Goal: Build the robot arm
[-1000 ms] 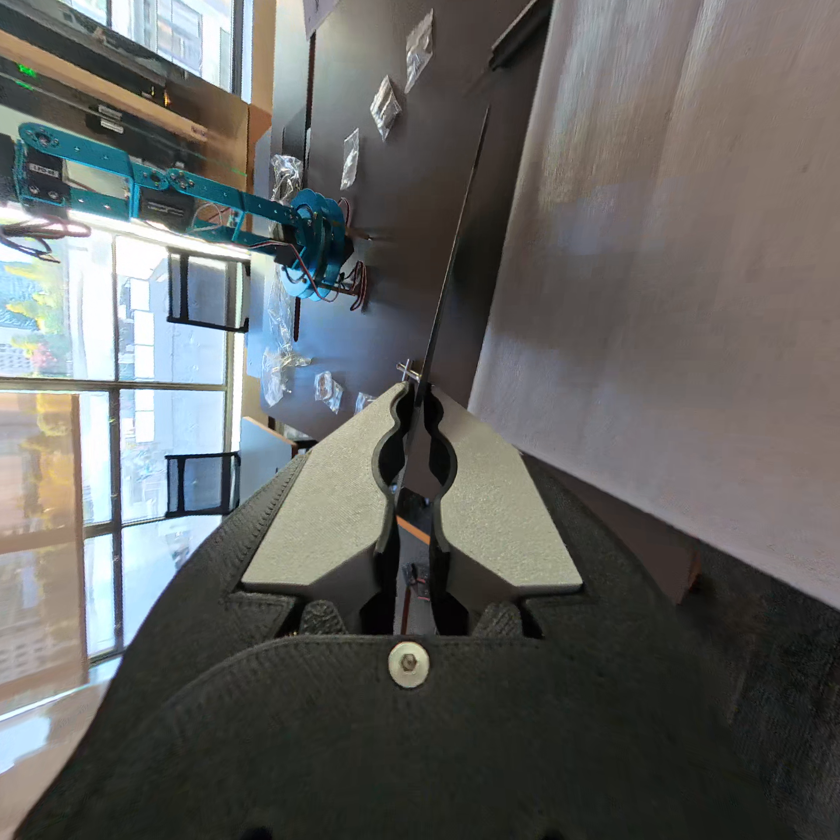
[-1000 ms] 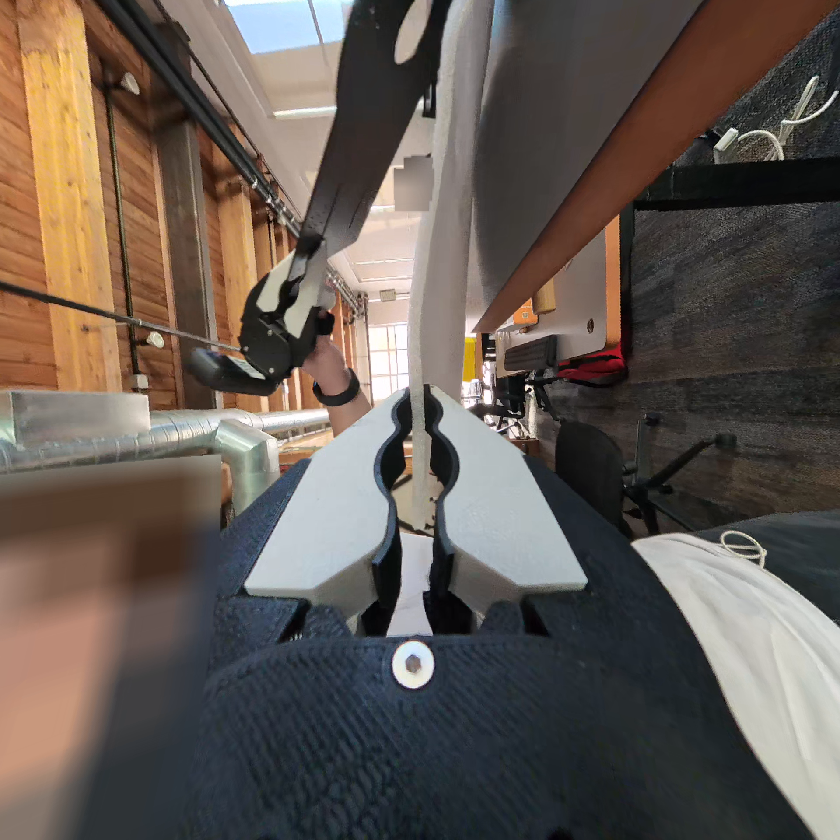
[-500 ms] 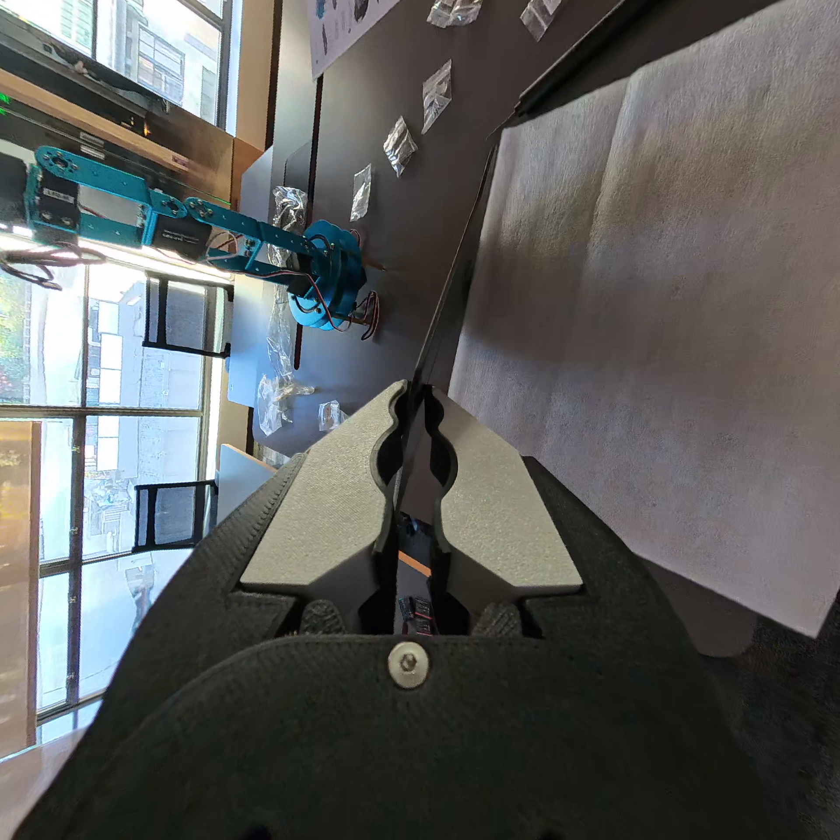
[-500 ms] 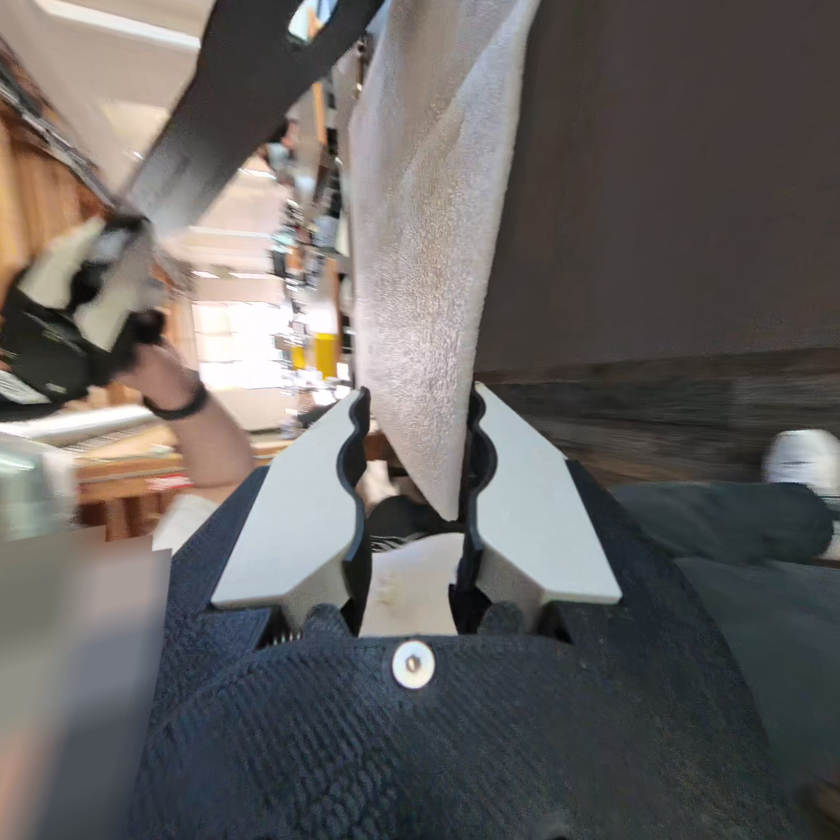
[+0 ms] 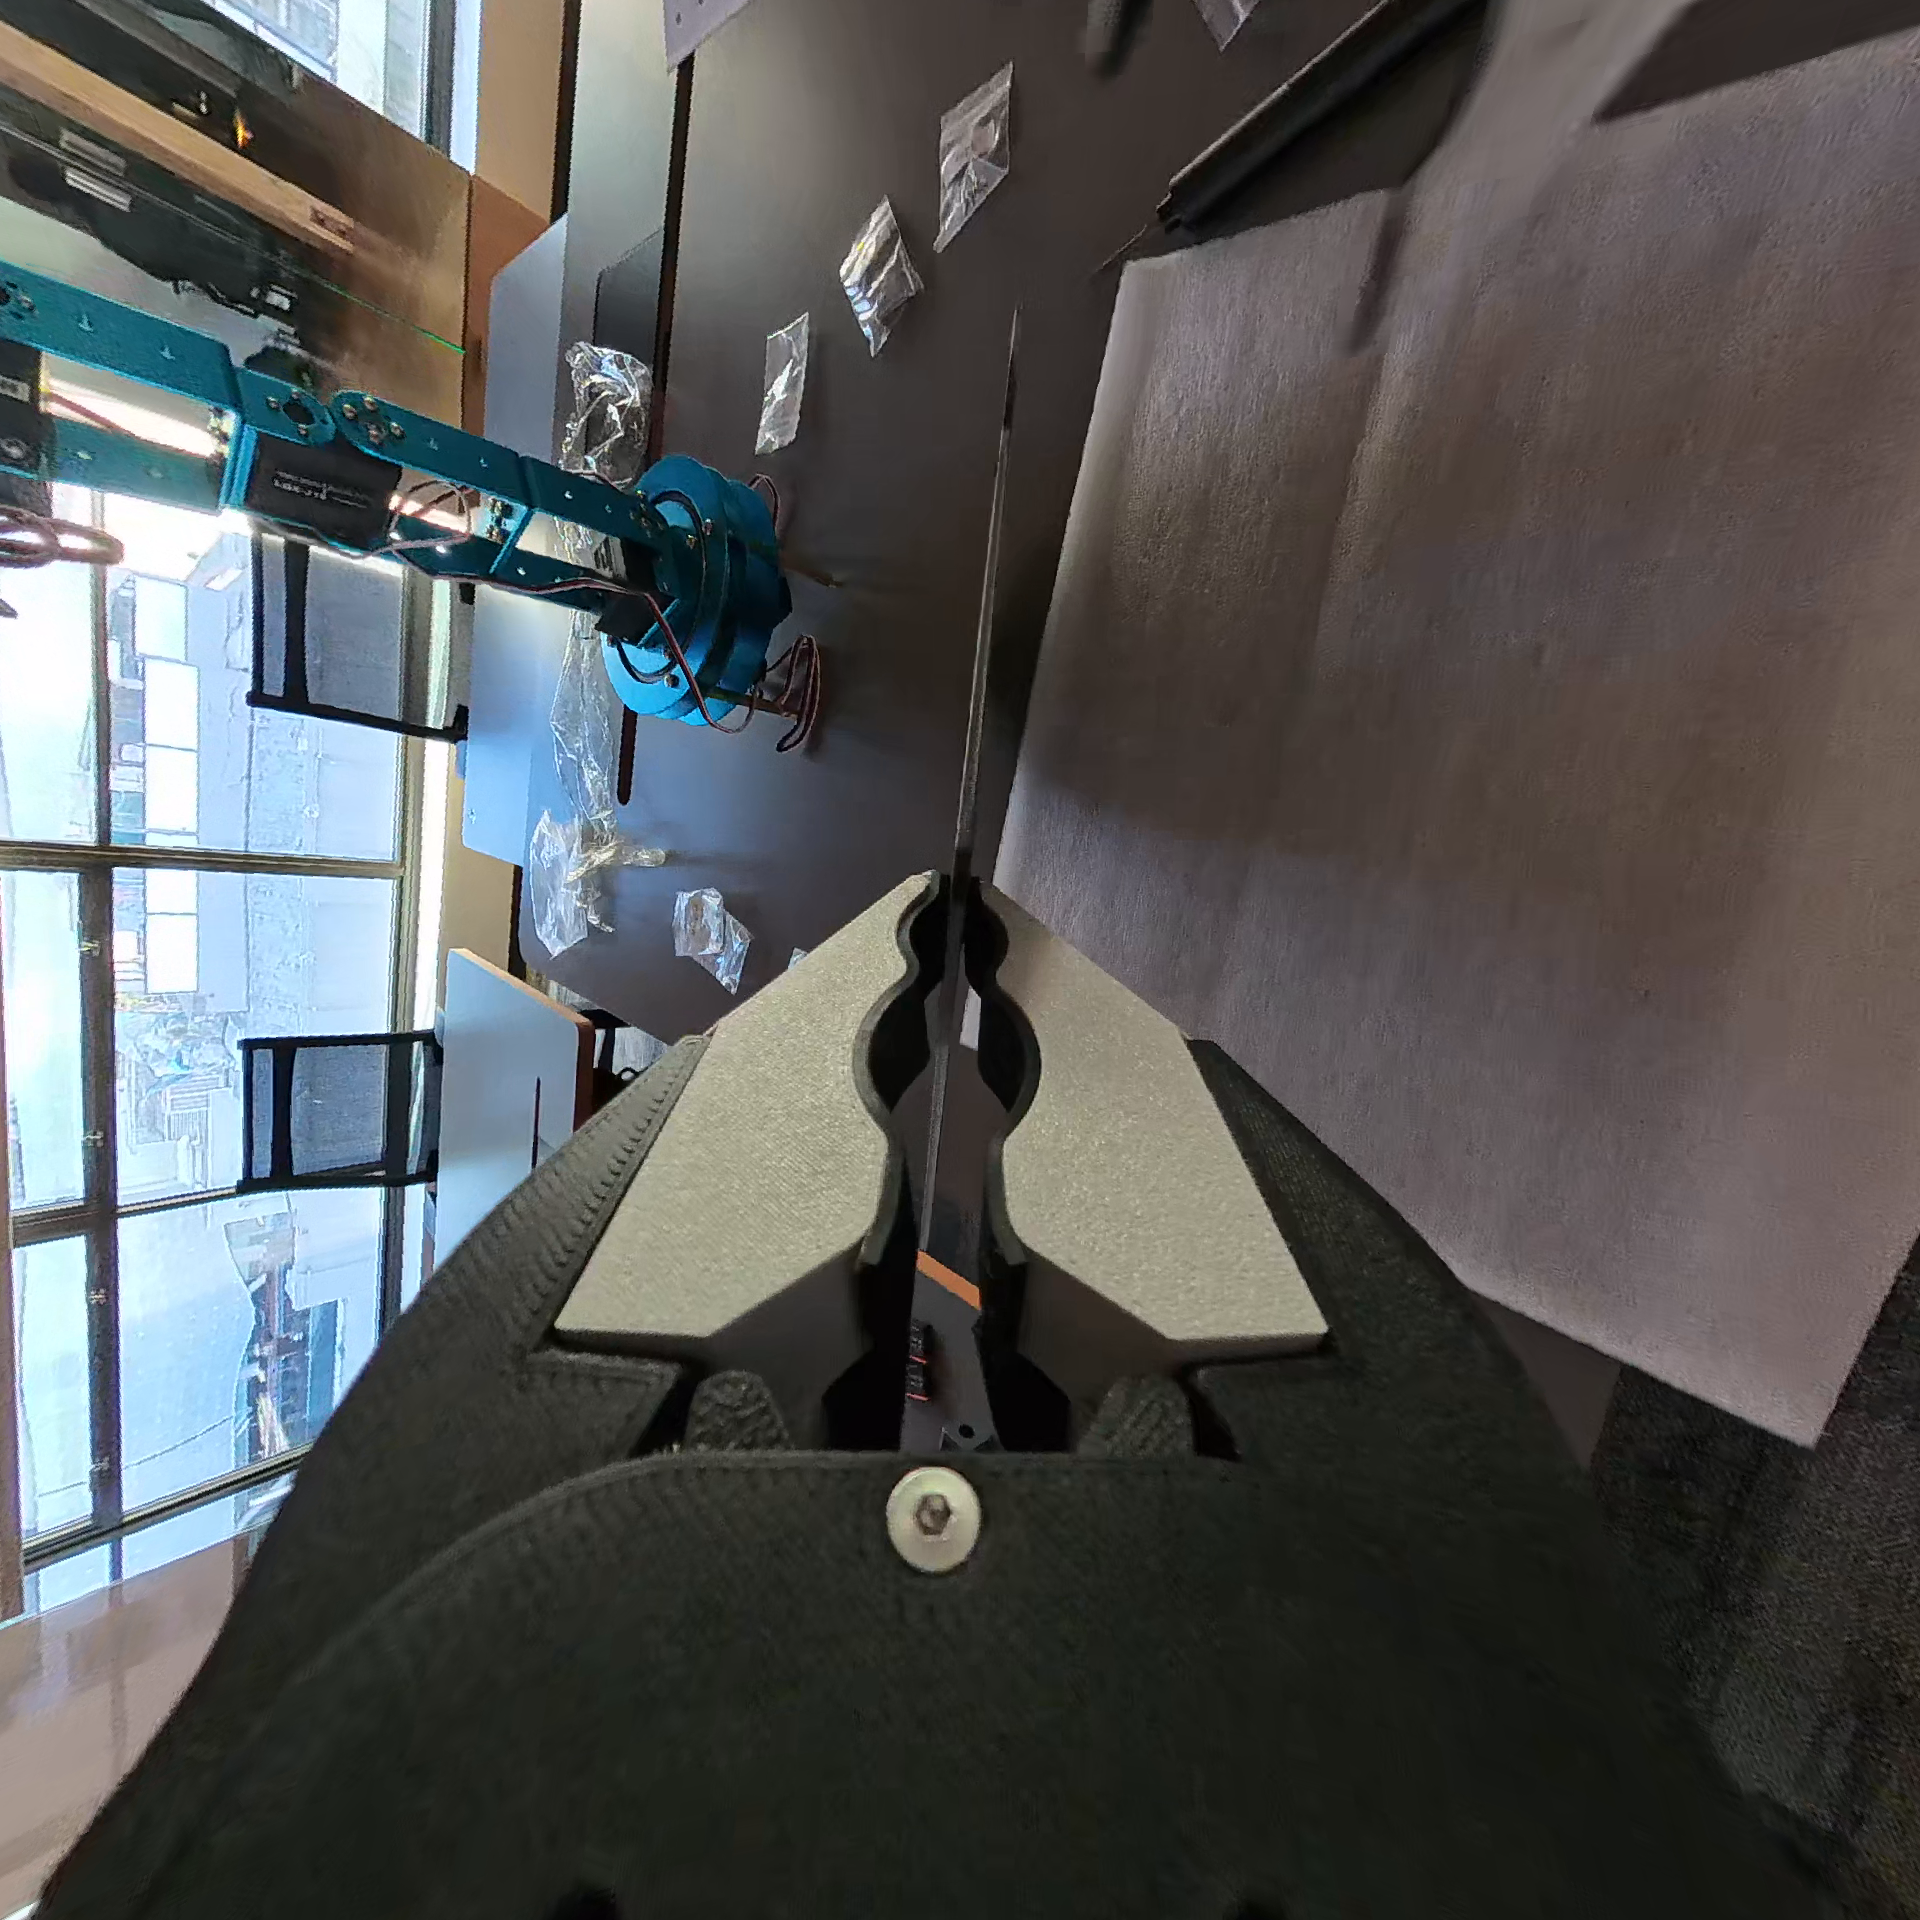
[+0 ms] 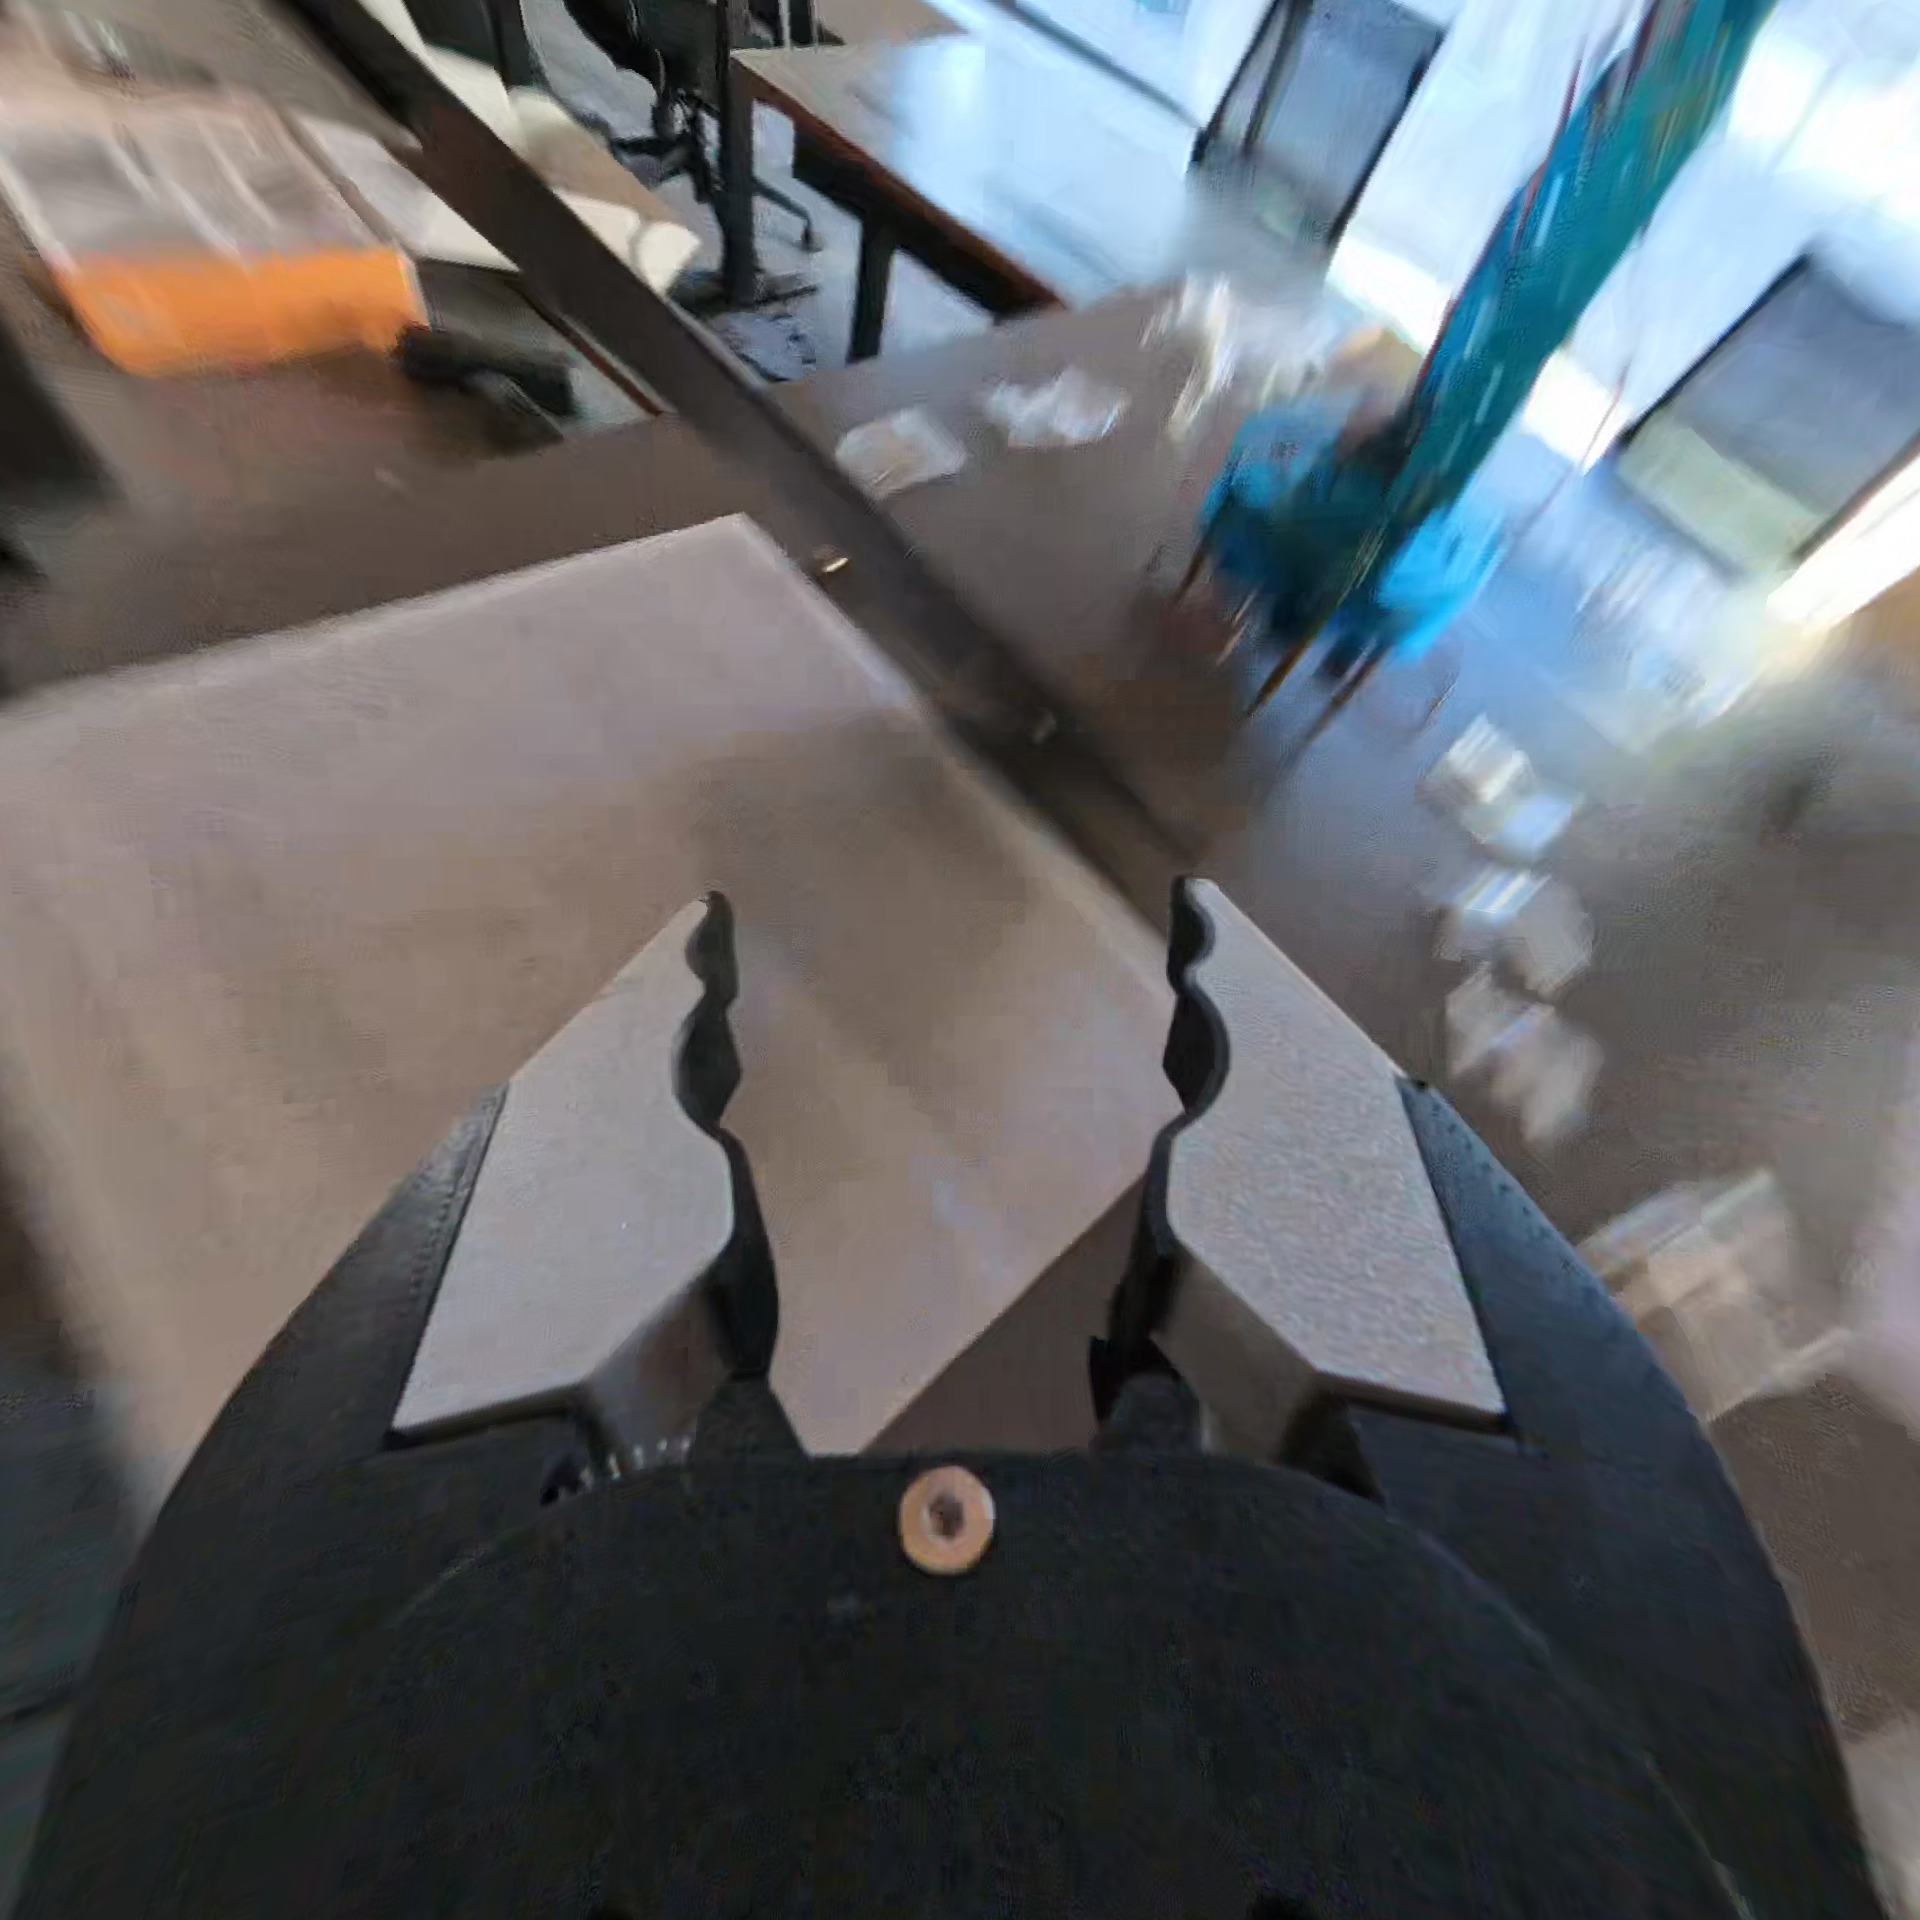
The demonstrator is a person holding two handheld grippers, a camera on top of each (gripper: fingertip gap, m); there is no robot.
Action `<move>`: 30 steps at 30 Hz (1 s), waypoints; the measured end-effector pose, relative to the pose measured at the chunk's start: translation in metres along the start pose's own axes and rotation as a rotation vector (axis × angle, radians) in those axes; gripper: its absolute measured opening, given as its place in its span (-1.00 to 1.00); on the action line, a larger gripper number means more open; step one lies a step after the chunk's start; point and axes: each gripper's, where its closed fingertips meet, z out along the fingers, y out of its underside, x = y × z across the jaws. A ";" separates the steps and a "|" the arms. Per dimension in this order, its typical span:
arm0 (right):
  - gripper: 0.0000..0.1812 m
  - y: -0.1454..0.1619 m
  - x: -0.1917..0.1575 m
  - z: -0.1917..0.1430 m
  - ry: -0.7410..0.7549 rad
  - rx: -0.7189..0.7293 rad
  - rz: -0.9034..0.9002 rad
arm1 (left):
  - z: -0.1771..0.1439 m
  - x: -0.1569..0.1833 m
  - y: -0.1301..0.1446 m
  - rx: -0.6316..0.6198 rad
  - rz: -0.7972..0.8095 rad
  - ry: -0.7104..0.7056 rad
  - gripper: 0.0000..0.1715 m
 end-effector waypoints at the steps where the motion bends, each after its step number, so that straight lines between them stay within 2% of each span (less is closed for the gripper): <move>1: -0.08 -0.009 0.012 0.019 0.043 0.017 -0.167 | 0.001 0.000 -0.001 0.000 -0.002 0.000 -0.99; 3: -0.13 -0.016 0.033 0.056 0.116 -0.002 -0.393 | 0.002 0.000 -0.001 -0.003 -0.003 -0.002 -0.99; 4: -0.22 -0.012 0.034 0.073 0.083 -0.034 -0.451 | 0.003 0.000 -0.001 -0.003 -0.003 -0.003 -0.99; 5: -0.39 -0.005 0.030 0.087 0.025 -0.078 -0.492 | 0.003 0.000 0.000 -0.003 -0.004 -0.004 -0.99; 6: -0.78 0.001 0.030 0.097 -0.002 -0.110 -0.528 | 0.003 0.000 0.001 -0.002 -0.006 -0.005 -0.99; 7: -0.93 0.002 0.031 0.101 -0.021 -0.123 -0.574 | 0.003 0.000 0.002 -0.001 -0.001 -0.007 -0.99; 8: -0.96 0.002 0.029 0.104 -0.042 -0.134 -0.603 | 0.004 0.000 0.004 -0.005 0.013 -0.020 -0.99; 10: -0.97 -0.002 0.032 0.099 0.017 -0.158 -0.661 | 0.002 0.000 0.007 -0.002 0.037 -0.049 -1.00; 13: -0.98 -0.016 0.026 0.063 0.160 -0.116 -0.756 | -0.018 0.006 0.003 0.075 0.090 -0.137 -0.99; 17: -0.98 -0.005 -0.011 -0.008 0.258 -0.128 -0.750 | -0.054 0.061 -0.008 0.246 0.129 -0.203 -1.00; 19: -0.98 0.014 -0.031 -0.025 0.302 -0.163 -0.799 | -0.056 0.097 -0.003 0.283 0.200 -0.238 -1.00; 22: -0.99 0.041 -0.050 -0.026 0.352 -0.199 -0.877 | -0.040 0.136 0.016 0.271 0.275 -0.274 -1.00; 25: -1.00 0.064 -0.061 -0.015 0.366 -0.226 -0.878 | -0.016 0.156 0.039 0.238 0.283 -0.233 -0.95; 30: -1.00 0.060 -0.057 0.002 0.376 -0.200 -0.915 | 0.010 0.143 0.069 0.191 0.286 -0.219 -0.91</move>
